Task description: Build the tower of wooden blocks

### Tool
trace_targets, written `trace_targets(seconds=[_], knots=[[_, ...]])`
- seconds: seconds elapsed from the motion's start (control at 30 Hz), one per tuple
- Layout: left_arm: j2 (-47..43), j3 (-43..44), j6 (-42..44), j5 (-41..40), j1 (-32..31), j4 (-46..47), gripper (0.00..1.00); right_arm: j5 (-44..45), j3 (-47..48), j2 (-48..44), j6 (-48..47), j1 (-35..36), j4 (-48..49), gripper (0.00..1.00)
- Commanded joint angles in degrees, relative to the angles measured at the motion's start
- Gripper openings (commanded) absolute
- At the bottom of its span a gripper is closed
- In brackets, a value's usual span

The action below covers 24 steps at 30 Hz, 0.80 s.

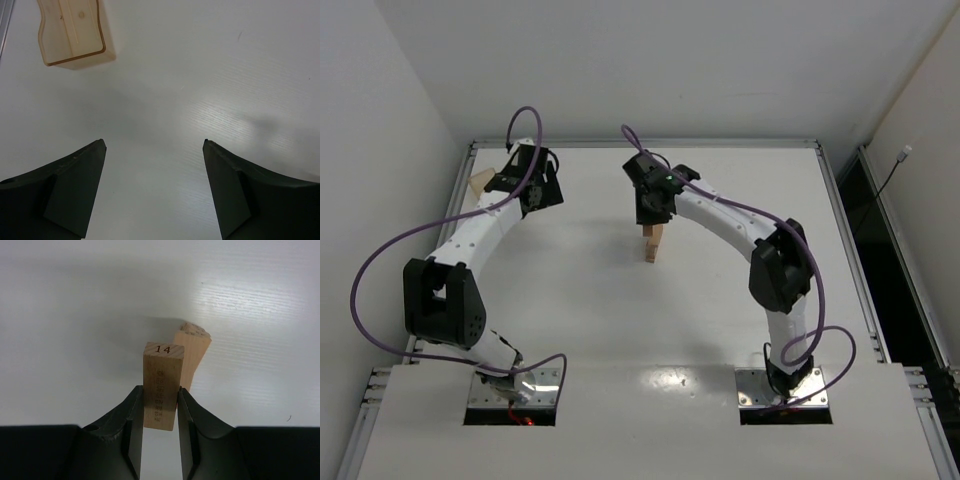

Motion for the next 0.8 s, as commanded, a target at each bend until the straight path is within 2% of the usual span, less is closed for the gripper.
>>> trace_targets(seconds=[0.0, 0.77], knots=[[-0.18, 0.96, -0.71, 0.33, 0.62, 1.55, 0.76, -4.2, -2.56, -0.81, 1.87, -1.9, 1.09, 0.0], [0.35, 0.34, -0.71, 1.38, 0.62, 2.08, 0.74, -9.83, -3.8, -1.42, 1.35, -4.72, 2.67, 0.0]])
